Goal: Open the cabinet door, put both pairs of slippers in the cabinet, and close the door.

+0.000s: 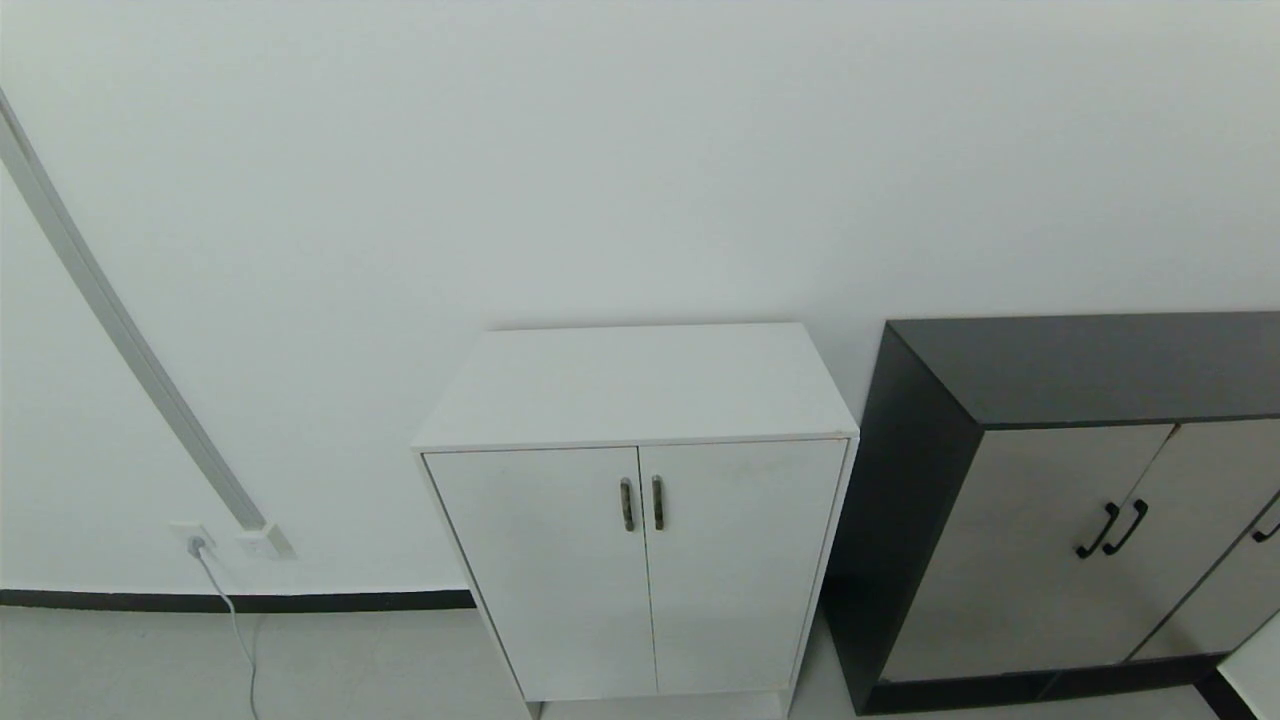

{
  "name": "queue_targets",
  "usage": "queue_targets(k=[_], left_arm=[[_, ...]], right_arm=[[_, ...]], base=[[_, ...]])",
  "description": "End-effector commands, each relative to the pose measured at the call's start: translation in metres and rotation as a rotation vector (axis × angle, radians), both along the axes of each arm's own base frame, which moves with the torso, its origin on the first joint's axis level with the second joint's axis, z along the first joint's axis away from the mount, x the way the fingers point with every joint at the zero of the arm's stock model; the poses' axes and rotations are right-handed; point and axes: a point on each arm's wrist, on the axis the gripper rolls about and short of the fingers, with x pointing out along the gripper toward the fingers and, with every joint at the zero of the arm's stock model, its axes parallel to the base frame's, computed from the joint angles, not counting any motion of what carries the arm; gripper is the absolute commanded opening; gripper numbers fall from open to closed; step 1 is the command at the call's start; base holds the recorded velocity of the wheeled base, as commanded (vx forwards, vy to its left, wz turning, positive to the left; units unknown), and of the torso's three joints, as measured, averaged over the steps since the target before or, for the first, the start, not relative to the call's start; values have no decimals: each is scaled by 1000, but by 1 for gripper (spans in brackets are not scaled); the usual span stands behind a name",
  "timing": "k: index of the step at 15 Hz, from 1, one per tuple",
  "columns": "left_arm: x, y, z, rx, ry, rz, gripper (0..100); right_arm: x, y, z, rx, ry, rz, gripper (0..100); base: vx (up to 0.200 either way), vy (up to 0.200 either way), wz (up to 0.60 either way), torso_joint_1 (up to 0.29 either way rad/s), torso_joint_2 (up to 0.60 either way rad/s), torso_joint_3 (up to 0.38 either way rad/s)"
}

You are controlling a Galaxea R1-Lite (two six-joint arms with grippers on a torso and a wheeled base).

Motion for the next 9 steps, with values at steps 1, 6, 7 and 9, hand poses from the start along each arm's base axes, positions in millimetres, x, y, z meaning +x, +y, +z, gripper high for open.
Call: queue_targets(k=[1, 6, 7, 9], left_arm=[[0, 0, 0, 0, 0, -1, 0], [0, 0, 0, 0, 0, -1, 0], [0, 0, 0, 0, 0, 1, 0], [0, 0, 0, 0, 0, -1, 0]], right_arm=[[0, -1, 0, -28, -7, -107, 0], [-12, -2, 0, -13, -168, -265, 0], [-15, -2, -1, -9, -196, -272, 0], [-19, -2, -1, 6, -255, -270, 0]], base=[[0, 0, 0, 0, 0, 0], [0, 0, 0, 0, 0, 0], [0, 0, 0, 0, 0, 0], [0, 0, 0, 0, 0, 0]])
